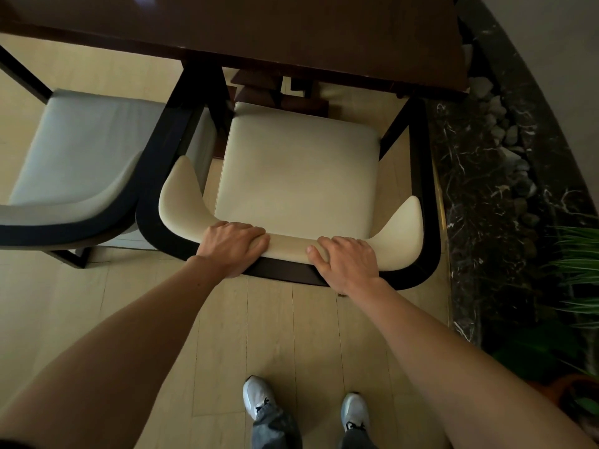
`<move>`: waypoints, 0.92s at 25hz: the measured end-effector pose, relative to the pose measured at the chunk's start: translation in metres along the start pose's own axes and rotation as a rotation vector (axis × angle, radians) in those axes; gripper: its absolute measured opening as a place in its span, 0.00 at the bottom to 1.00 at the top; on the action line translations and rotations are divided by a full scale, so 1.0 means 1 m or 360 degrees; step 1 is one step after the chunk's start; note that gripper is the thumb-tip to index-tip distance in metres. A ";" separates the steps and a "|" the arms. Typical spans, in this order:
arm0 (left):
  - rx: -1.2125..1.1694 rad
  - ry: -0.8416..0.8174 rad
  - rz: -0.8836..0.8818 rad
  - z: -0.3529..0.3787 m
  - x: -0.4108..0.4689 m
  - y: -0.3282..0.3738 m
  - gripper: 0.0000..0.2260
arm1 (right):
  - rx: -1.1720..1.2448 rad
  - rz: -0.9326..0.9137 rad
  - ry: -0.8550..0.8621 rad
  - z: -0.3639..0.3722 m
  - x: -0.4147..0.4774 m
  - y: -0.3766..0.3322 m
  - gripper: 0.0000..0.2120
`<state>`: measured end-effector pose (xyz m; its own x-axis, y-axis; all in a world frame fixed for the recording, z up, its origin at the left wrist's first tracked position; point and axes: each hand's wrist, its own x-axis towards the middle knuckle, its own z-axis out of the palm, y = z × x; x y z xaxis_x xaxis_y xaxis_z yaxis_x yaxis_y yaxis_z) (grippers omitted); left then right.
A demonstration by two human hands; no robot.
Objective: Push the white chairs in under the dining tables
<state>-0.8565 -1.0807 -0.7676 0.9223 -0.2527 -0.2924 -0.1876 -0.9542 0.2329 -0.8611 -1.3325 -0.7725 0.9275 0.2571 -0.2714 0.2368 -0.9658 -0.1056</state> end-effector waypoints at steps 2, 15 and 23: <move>-0.0006 -0.0020 0.0023 -0.001 -0.002 0.001 0.26 | 0.0043 0.0004 -0.0087 -0.005 -0.001 -0.001 0.34; 0.0085 -0.0136 0.0097 -0.057 -0.050 -0.016 0.27 | 0.0104 0.0075 -0.0379 -0.069 -0.037 -0.055 0.32; 0.0150 -0.0065 0.0097 -0.130 -0.071 -0.031 0.28 | 0.0006 0.0056 -0.0296 -0.124 -0.026 -0.086 0.34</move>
